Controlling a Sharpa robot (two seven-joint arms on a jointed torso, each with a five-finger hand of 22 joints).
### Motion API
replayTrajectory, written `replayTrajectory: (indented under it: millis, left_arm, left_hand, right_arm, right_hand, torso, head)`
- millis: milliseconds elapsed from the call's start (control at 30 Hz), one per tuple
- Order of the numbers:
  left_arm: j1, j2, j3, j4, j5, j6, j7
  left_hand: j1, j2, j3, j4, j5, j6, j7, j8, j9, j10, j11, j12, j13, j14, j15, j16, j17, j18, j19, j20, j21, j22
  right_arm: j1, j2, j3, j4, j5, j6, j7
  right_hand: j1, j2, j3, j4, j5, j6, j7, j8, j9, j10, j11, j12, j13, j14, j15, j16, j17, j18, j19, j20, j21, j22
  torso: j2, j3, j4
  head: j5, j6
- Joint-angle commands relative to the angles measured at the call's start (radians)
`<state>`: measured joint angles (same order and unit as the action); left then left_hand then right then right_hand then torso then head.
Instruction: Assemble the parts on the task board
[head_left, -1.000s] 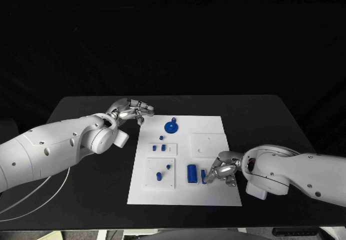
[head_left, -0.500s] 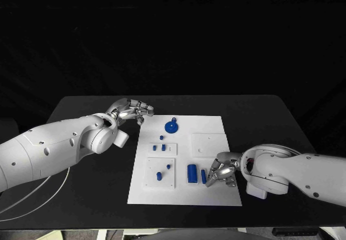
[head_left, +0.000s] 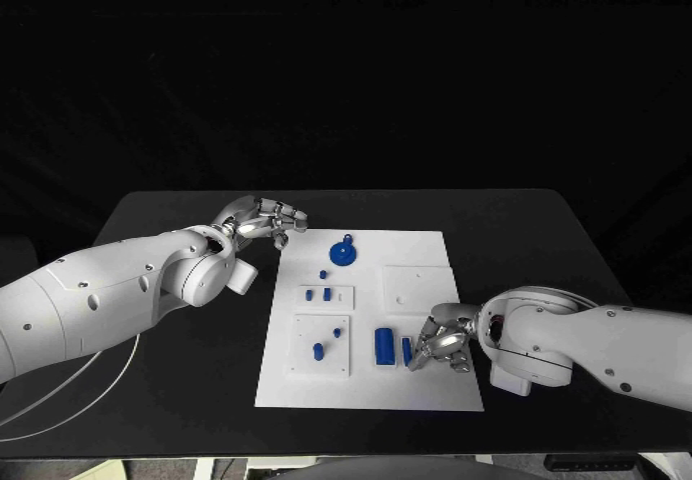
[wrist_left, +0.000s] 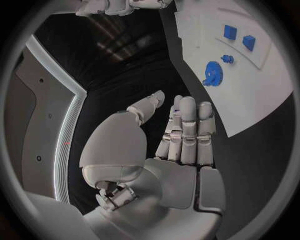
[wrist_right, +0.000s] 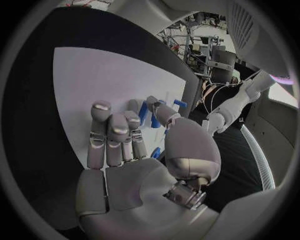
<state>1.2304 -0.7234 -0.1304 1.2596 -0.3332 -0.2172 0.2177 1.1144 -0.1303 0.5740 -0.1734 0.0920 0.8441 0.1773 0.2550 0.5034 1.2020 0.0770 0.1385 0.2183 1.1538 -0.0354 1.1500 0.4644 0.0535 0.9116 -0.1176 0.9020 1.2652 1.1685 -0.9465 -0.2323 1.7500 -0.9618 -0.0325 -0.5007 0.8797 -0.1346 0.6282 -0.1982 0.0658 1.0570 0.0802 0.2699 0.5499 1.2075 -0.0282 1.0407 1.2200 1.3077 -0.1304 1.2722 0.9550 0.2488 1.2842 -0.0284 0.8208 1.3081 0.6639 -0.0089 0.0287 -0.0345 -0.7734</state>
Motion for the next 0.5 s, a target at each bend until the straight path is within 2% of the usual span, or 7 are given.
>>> replayTrajectory:
  millis: [33, 233, 300, 333, 500]
  left_arm:
    - [0.0, 0.0, 0.001, 0.002, 0.003, 0.011, 0.003]
    - [0.0, 0.001, 0.001, 0.002, 0.002, 0.013, 0.002]
    - [0.0, 0.001, 0.001, 0.001, 0.001, 0.013, 0.002]
    - [0.0, 0.0, 0.001, 0.002, 0.001, 0.013, 0.001]
    - [0.0, 0.0, 0.0, 0.001, 0.001, 0.013, 0.001]
  left_hand:
    - [-0.004, 0.003, -0.001, 0.006, 0.004, -0.007, 0.0, 0.003, -0.001, -0.005, 0.002, 0.003, 0.0, 0.006, 0.001, -0.006, 0.001, 0.044, 0.002, -0.014, -0.003, 0.002]
    - [-0.004, 0.003, -0.001, 0.006, 0.004, -0.007, 0.0, 0.003, -0.001, -0.005, 0.001, 0.003, 0.0, 0.006, 0.001, -0.006, 0.001, 0.044, 0.002, -0.014, -0.003, 0.002]
    - [-0.004, 0.003, -0.001, 0.006, 0.005, -0.007, 0.0, 0.003, -0.001, -0.005, 0.001, 0.003, 0.0, 0.006, 0.001, -0.006, 0.002, 0.044, 0.002, -0.014, -0.004, 0.002]
    - [-0.003, 0.003, -0.001, 0.006, 0.005, -0.007, 0.0, 0.003, -0.002, -0.005, 0.001, 0.003, 0.0, 0.006, 0.001, -0.006, 0.002, 0.044, 0.002, -0.014, -0.004, 0.002]
    - [-0.002, 0.004, 0.0, 0.005, 0.006, -0.007, 0.0, 0.004, -0.002, -0.005, 0.001, 0.003, 0.0, 0.006, 0.001, -0.007, 0.002, 0.044, 0.002, -0.014, -0.004, 0.002]
  right_arm:
    - [-0.001, 0.006, 0.0, -0.002, -0.031, 0.03, -0.025]
    - [-0.002, 0.016, 0.0, -0.007, -0.051, 0.03, -0.039]
    - [-0.003, 0.018, 0.0, -0.01, -0.053, 0.029, -0.04]
    - [-0.003, 0.019, 0.0, -0.01, -0.053, 0.029, -0.041]
    - [-0.004, 0.022, 0.0, -0.015, -0.053, 0.039, -0.046]
  right_hand:
    - [-0.007, 0.008, 0.002, 0.006, -0.001, 0.009, -0.001, 0.004, -0.002, 0.004, -0.004, 0.001, 0.0, 0.002, -0.007, -0.005, 0.001, 0.013, 0.001, 0.005, -0.006, 0.008]
    - [0.034, 0.029, 0.071, 0.003, -0.003, 0.011, -0.001, 0.002, -0.007, 0.004, -0.005, -0.001, -0.001, 0.002, -0.007, -0.006, 0.001, 0.013, -0.001, 0.002, -0.007, 0.009]
    - [0.067, 0.053, 0.124, -0.009, -0.014, 0.012, -0.002, 0.002, -0.009, 0.004, -0.006, -0.001, -0.002, 0.001, -0.008, -0.007, 0.001, 0.013, -0.003, 0.002, -0.008, 0.009]
    - [0.075, 0.058, 0.14, -0.013, -0.017, 0.013, -0.002, 0.003, -0.008, 0.003, -0.006, -0.001, -0.002, 0.0, -0.008, -0.008, 0.001, 0.012, -0.004, 0.003, -0.009, 0.01]
    - [0.064, 0.056, 0.165, -0.016, -0.017, 0.013, -0.001, 0.006, -0.006, 0.005, -0.004, -0.001, -0.002, 0.0, -0.007, -0.007, 0.002, 0.013, -0.002, 0.008, -0.006, 0.011]
  torso:
    - [0.0, 0.0003, 0.0001]
    - [0.0, 0.0002, 0.0004]
    - [0.0, 0.0003, 0.0004]
    - [0.0, 0.0002, 0.0001]
    - [0.0, -0.0002, 0.0003]
  head:
    - [0.0, -0.002]
    - [0.0, -0.003]
    - [0.0, -0.004]
    - [0.0, -0.004]
    - [0.001, -0.007]
